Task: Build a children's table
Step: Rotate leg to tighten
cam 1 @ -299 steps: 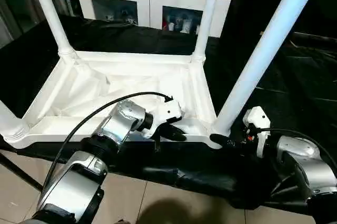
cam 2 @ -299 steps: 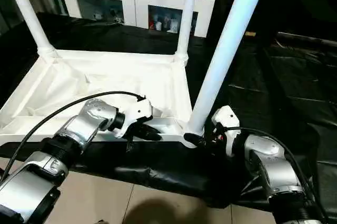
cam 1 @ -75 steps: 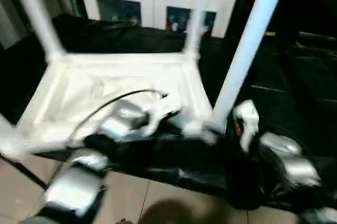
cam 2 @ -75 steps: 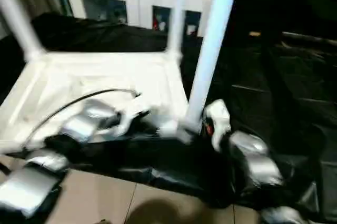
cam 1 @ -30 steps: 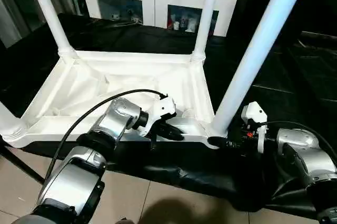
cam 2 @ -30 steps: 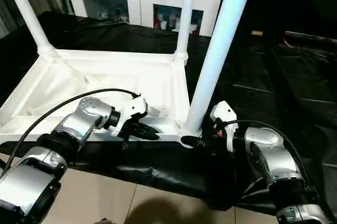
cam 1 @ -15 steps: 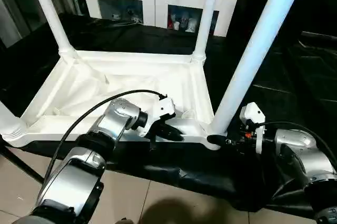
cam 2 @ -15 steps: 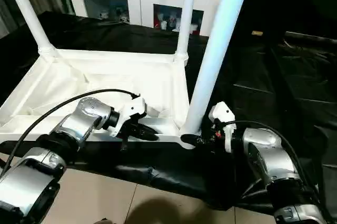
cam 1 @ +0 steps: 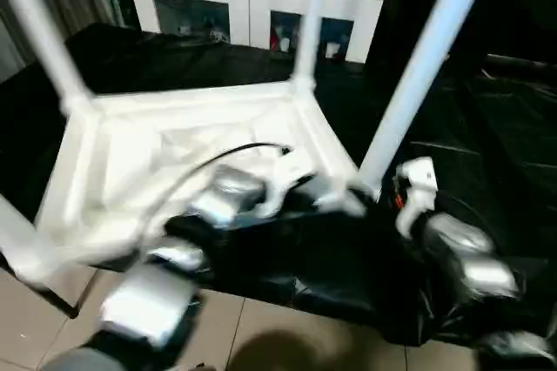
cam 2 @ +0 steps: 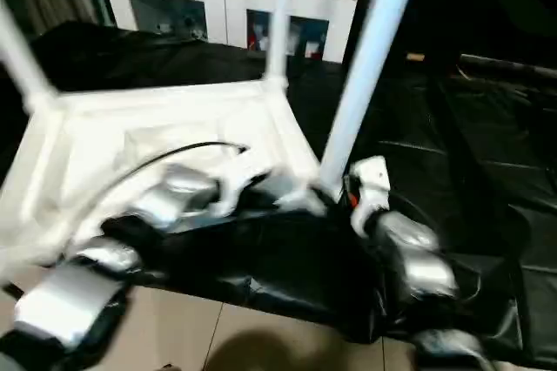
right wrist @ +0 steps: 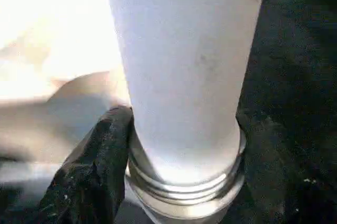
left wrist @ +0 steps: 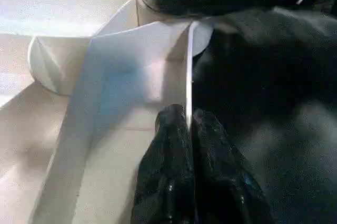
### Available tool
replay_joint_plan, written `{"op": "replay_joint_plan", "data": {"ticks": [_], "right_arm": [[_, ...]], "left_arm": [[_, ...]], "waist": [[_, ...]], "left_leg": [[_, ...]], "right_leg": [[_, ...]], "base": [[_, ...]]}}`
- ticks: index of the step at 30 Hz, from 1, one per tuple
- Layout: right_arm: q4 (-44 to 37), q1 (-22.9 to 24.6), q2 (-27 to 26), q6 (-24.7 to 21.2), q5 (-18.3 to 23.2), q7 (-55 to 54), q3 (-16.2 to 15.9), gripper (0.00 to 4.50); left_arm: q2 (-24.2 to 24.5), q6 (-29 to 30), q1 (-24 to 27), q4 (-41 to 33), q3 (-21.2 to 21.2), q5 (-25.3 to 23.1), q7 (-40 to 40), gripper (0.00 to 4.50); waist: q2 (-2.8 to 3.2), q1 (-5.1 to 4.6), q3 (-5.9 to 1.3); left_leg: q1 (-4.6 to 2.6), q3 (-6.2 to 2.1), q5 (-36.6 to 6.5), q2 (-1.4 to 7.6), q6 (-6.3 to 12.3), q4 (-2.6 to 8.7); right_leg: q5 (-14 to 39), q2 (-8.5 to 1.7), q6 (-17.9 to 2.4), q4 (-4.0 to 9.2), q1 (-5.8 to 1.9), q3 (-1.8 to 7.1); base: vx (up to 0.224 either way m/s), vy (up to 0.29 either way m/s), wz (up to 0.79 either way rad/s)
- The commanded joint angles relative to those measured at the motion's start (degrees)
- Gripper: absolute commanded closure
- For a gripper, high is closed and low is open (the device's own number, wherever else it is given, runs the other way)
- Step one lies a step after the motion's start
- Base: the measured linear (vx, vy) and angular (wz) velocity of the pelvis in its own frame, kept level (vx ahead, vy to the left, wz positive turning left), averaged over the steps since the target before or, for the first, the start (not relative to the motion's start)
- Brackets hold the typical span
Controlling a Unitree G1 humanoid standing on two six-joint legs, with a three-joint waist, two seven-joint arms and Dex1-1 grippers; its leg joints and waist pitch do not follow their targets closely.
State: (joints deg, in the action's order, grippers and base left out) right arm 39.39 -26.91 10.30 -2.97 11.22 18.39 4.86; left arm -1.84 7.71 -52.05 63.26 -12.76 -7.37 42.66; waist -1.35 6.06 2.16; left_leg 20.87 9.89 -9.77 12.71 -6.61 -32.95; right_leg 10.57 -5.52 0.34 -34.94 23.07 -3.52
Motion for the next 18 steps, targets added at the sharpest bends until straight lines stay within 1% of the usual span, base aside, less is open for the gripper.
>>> {"op": "replay_joint_plan", "data": {"ticks": [1,2,3,4,5,6,7,8,9,10,11,12,13,14,15,16,17,18], "right_arm": [[3.98,-0.25,-2.0,-1.52,-1.34,-6.17,0.4,1.83],[4.3,-1.01,-2.89,-0.99,-1.45,-6.95,0.38,1.83],[4.3,-1.01,-2.89,-0.99,-1.45,-6.95,0.38,1.83],[4.5,-1.66,-3.63,-0.31,-1.6,-7.2,0.21,1.83],[4.37,-2.39,-3.86,0.8,-3.45,-6.57,-1.39,1.83],[4.52,-2.92,-4.0,1.92,-4.99,-6.18,-2.58,1.83],[3.66,-2.82,-3.99,2.68,-4.95,-3.79,-3.12,1.28],[3.0,-2.7,-3.99,3.34,-4.66,-2.04,-3.4,1.14],[2.05,-2.34,-3.64,3.71,-4.26,-0.45,-3.55,1.14],[-0.25,-1.45,-2.31,3.27,-3.17,3.01,-3.69,1.07],[-1.15,-1.1,-1.63,2.78,-2.52,4.25,-3.73,0.93],[-1.95,-0.75,-0.84,1.97,-1.58,6.23,-3.66,0.78],[-2.56,-0.48,-0.23,1.35,-0.87,7.73,-3.61,0.69],[-5.3,0.96,2.94,-1.09,0.86,14.7,-4.75,0.58],[-6.49,1.8,4.65,-1.44,0.7,17.89,-5.72,0.58],[-6.49,1.8,4.65,-1.44,0.7,17.89,-5.72,0.46],[-8.45,3.34,7.42,-1.35,0.26,22.45,-6.96,0.33],[-10.11,4.55,9.34,-1.54,0.57,25.42,-7.43,0.33]], "left_arm": [[-2.55,-0.96,-0.15,1.24,2.25,2.47,-4.08,4.5],[-3.0,-0.94,-0.43,1.72,2.23,2.24,-4.83,4.5],[-3.0,-0.94,-0.43,1.72,2.23,2.24,-4.83,4.5],[-3.36,-0.94,-0.68,2.14,2.28,2.07,-5.28,4.5],[-3.53,-1.09,-1.09,2.61,2.24,1.75,-5.58,4.5],[-3.66,-1.3,-1.52,3.25,2.33,1.44,-6.11,4.5],[-3.44,-1.68,-1.79,3.64,2.16,1.02,-5.98,4.5],[-3.27,-2.06,-2.09,4.2,2.05,0.7,-6.01,4.5],[-2.95,-2.26,-2.15,4.38,1.94,0.56,-5.64,4.5],[-2.01,-2.61,-1.98,4.15,1.61,0.47,-3.81,4.5],[-1.63,-2.83,-1.91,4.08,1.48,0.45,-2.92,4.5],[-1.16,-3.35,-1.65,3.79,1.22,0.35,-1.83,4.5],[-0.81,-3.74,-1.45,3.57,1.02,0.28,-1.0,4.5],[0.73,-4.51,-0.51,2.66,0.53,0.22,2.33,4.5],[1.51,-5.48,0.01,2.18,0.19,0.13,4.15,4.5],[1.51,-5.48,0.01,2.18,0.19,0.13,4.15,4.5],[2.87,-6.24,0.82,1.56,-0.35,0.08,7.81,4.5],[4.03,-7.27,1.55,0.83,-0.95,0.04,10.95,4.5]], "waist": [[-0.57,0.06,-3.29],[0.16,-0.01,-3.33],[-0.42,-0.08,-3.35],[-0.09,0.06,-3.43],[0.45,-0.01,-3.41],[0.06,-0.27,-3.4],[-0.18,-0.22,-3.39],[-0.07,-0.28,-3.37],[-0.37,-0.24,-3.33],[-0.28,-0.22,-3.33],[-0.65,-0.1,-3.33],[-0.56,-0.09,-3.32],[-0.61,-0.09,-3.24],[-0.56,-0.1,-3.21],[-0.43,-0.08,-3.23],[-0.54,-0.01,-3.18],[-0.56,-0.09,-3.15],[-0.57,-0.01,-3.03]], "left_leg": [[-0.01,0.59,-9.83,-0.42,3.13,3.5],[0.0,0.5,-9.89,-0.43,3.22,3.49],[0.14,0.51,-9.68,-0.46,3.46,3.51],[0.06,0.55,-9.48,-0.48,3.89,3.43],[-0.04,0.51,-9.59,-0.43,3.94,3.46],[0.11,0.57,-10.05,-0.49,3.8,3.44],[-0.04,0.59,-10.27,-0.48,3.89,3.5],[0.0,0.56,-10.32,-0.45,4.08,3.5],[0.06,0.59,-10.74,-0.45,4.52,3.48],[0.03,0.59,-10.84,-0.4,4.72,3.47],[0.15,0.57,-10.24,-0.38,5.47,3.43],[0.16,0.57,-9.84,-0.33,5.79,3.43],[0.24,0.58,-9.49,-0.39,6.39,3.41],[0.27,0.55,-9.46,-0.37,6.76,3.41],[0.22,0.6,-9.61,-0.31,7.34,3.29],[0.23,0.56,-9.69,-0.26,7.38,3.31],[0.27,0.6,-10.18,-0.3,7.31,3.33],[0.29,0.6,-10.66,-0.27,7.02,3.41]], "right_leg": [[11.44,-2.05,-10.48,4.65,-2.97,1.68],[10.75,-2.08,-10.79,4.46,-2.87,1.69],[9.86,-1.96,-10.71,4.5,-3.15,1.58],[8.89,-1.98,-10.99,4.41,-3.12,1.61],[8.59,-1.95,-11.12,4.44,-3.07,1.63],[8.65,-1.77,-11.11,4.52,-3.09,1.54],[8.96,-1.86,-11.11,4.51,-3.2,1.53],[8.99,-1.9,-11.21,4.51,-3.22,1.56],[9.73,-1.92,-11.09,4.59,-3.28,1.49],[9.82,-1.95,-11.08,4.64,-3.25,1.51],[9.32,-1.97,-10.96,4.54,-3.46,1.5],[8.74,-1.98,-11.05,4.49,-3.45,1.53],[8.11,-1.92,-11.22,4.53,-3.49,1.48],[7.85,-1.9,-11.27,4.53,-3.63,1.45],[7.54,-1.96,-11.66,4.51,-3.5,1.49],[7.82,-1.96,-11.63,4.61,-3.58,1.43],[8.73,-2.0,-11.63,4.63,-3.48,1.44],[10.18,-2.02,-11.36,4.83,-3.53,1.45]], "base": [[0.0,0.0,0.0],[0.0,0.0,0.0],[0.0,0.0,0.0],[0.0,0.0,0.0],[0.0,0.0,0.0],[0.0,0.0,0.0],[0.0,0.0,0.0],[0.0,0.0,0.0],[0.0,0.0,0.0],[0.0,0.0,0.0],[0.0,0.0,0.0],[0.0,0.0,0.0],[0.0,0.0,0.0],[0.0,0.0,0.0],[0.0,0.0,0.0],[0.0,0.0,0.0],[0.0,0.0,0.0],[0.0,0.0,0.0]]}}
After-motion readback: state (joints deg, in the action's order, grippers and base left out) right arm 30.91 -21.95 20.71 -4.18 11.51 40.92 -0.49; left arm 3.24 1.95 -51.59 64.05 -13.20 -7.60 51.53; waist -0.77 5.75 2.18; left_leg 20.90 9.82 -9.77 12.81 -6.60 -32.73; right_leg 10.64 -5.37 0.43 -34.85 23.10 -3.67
